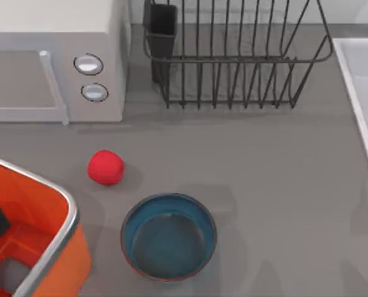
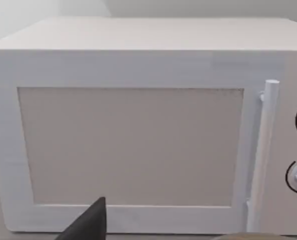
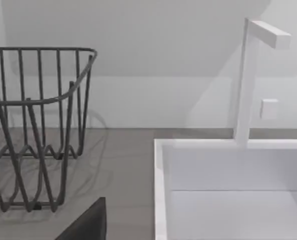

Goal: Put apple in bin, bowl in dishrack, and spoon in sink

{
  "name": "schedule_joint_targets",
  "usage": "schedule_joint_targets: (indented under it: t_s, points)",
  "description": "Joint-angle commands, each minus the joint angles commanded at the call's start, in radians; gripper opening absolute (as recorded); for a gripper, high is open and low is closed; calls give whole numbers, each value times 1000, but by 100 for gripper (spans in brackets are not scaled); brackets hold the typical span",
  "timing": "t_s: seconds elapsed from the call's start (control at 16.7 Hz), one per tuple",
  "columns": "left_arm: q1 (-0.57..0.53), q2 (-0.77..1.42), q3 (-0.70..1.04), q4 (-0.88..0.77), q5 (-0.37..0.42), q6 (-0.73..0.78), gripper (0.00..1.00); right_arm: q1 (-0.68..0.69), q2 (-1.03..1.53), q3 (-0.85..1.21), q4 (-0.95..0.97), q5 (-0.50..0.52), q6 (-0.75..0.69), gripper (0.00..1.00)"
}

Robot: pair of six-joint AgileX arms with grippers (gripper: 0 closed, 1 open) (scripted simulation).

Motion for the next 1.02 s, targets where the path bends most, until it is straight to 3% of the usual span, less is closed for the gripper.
schedule_joint_targets:
  t_s: [0.24, 0.48, 1.02]
  points:
    - [-8, 28, 22, -15, 0, 1, 100, 0, 0, 0, 0, 0, 0, 100]
    - [-51, 197, 153, -104, -1, 8, 100, 0, 0, 0, 0, 0, 0, 100]
    - [-227, 935, 731, -499, -2, 32, 100, 0, 0, 0, 0, 0, 0, 100]
